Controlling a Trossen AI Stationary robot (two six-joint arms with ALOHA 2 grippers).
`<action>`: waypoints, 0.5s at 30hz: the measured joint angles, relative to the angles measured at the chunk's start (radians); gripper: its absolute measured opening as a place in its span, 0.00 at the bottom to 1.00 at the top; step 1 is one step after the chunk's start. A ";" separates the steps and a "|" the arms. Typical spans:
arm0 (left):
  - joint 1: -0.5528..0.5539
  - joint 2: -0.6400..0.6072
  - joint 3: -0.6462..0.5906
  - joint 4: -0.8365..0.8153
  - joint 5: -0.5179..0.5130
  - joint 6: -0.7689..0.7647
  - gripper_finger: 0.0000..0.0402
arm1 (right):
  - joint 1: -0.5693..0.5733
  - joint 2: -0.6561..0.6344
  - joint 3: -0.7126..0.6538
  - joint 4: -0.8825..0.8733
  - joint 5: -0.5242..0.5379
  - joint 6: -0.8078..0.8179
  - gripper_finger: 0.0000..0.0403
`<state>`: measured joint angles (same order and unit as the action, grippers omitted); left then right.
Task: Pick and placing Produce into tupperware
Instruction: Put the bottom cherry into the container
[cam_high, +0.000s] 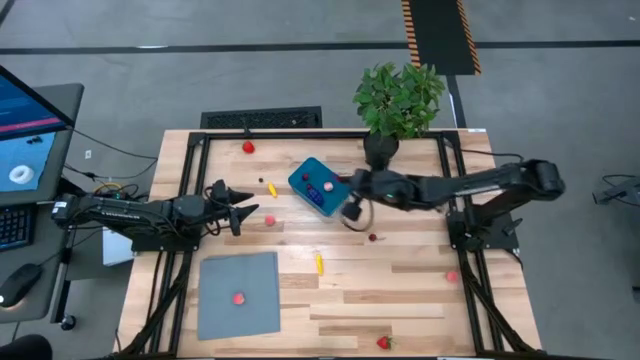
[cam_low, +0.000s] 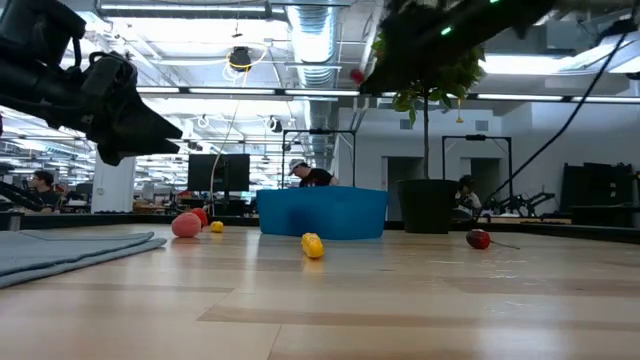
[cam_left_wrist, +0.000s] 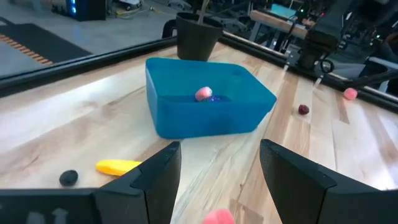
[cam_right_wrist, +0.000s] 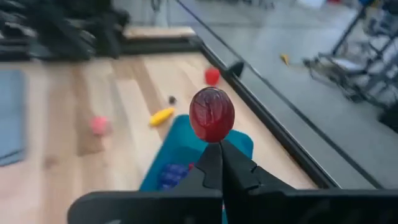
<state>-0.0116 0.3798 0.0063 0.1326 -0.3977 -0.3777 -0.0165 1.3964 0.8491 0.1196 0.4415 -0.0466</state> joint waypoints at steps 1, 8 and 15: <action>0.000 0.000 0.000 -0.004 0.000 -0.007 0.52 | -0.016 0.035 0.029 -0.015 -0.001 0.010 0.03; 0.000 0.000 0.000 -0.024 0.021 -0.034 0.52 | -0.149 0.231 0.160 -0.102 -0.101 0.094 0.08; 0.000 0.000 0.000 -0.023 0.018 -0.034 0.52 | -0.205 0.325 0.189 -0.145 -0.230 0.126 0.03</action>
<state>-0.0114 0.3794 0.0063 0.1092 -0.3796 -0.4121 -0.2215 1.7215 1.0378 -0.0253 0.2120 0.0792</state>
